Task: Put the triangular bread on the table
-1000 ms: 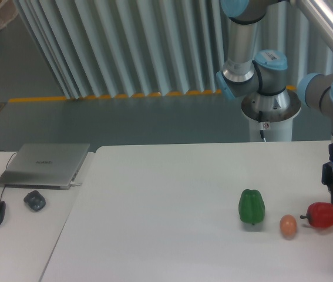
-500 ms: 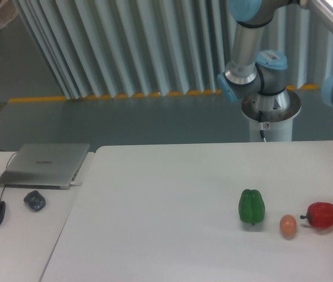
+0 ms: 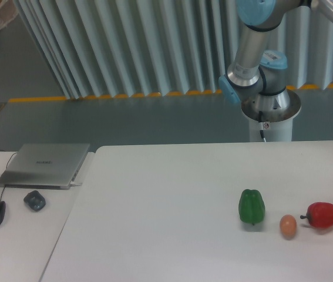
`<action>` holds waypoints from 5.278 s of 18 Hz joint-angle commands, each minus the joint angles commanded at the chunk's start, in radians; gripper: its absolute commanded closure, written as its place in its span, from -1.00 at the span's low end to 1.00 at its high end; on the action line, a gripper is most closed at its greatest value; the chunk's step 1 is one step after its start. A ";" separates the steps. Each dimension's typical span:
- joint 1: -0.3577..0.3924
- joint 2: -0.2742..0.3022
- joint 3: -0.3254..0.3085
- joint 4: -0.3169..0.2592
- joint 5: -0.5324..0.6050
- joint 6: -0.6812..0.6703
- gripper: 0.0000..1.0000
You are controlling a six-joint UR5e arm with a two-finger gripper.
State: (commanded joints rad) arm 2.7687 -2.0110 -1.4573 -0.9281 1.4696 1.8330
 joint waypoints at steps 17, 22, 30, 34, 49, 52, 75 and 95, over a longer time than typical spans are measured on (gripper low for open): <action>-0.061 -0.081 -0.005 -0.035 0.029 0.153 -1.00; -0.032 -0.074 -0.003 -0.081 0.029 0.265 -1.00; 0.026 -0.064 0.000 -0.106 -0.009 0.212 -1.00; 0.022 -0.061 0.011 -0.109 -0.006 0.115 -0.47; 0.012 -0.063 0.058 -0.190 0.005 -0.063 0.52; 0.011 -0.061 0.058 -0.192 0.021 -0.069 0.68; -0.001 0.008 0.199 -0.488 -0.072 -0.224 1.00; -0.316 0.051 0.141 -0.433 -0.115 -0.744 1.00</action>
State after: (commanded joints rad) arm 2.4530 -1.9604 -1.3161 -1.3609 1.3545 1.0895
